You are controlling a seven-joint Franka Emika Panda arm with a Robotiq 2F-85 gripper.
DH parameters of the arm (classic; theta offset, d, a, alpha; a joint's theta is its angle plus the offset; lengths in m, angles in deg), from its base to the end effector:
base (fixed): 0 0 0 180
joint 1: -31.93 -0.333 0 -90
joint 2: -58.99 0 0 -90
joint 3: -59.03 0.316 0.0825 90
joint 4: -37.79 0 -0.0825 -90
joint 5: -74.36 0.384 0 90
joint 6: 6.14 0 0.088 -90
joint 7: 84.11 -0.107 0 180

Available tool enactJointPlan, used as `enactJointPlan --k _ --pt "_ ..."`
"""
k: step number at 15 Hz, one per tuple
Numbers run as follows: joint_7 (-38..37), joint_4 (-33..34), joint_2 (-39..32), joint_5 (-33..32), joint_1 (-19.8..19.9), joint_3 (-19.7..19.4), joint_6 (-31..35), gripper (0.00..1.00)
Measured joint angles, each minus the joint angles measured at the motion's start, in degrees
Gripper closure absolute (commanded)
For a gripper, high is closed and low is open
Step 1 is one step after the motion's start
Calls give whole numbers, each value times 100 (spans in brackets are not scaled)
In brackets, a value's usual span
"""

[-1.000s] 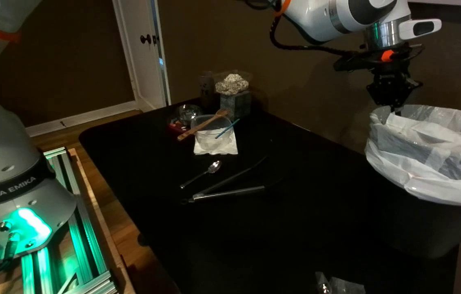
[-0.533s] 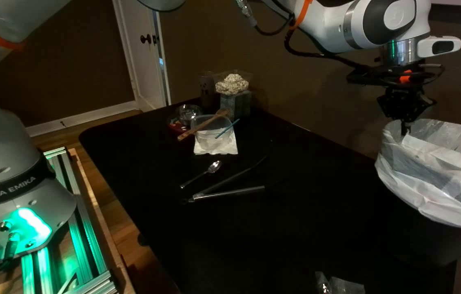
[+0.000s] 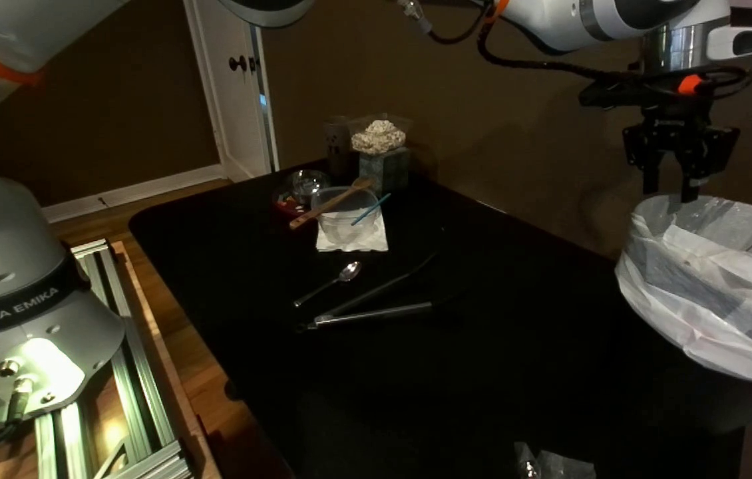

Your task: Move the black bucket to the right

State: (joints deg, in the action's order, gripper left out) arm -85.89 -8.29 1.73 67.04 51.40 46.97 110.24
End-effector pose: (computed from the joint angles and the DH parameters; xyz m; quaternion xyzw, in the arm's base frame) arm 0.7285 -0.3608 0.3515 0.9605 -0.2054 0.0824 0.1684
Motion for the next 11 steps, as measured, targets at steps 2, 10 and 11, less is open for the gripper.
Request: enactJointPlan --k 2,10,11 --pt "17 102 72 -4 -57 2 -4 0" --pt "1203 15 724 486 9 727 514 0" --pt "1493 -60 777 598 90 874 653 0"
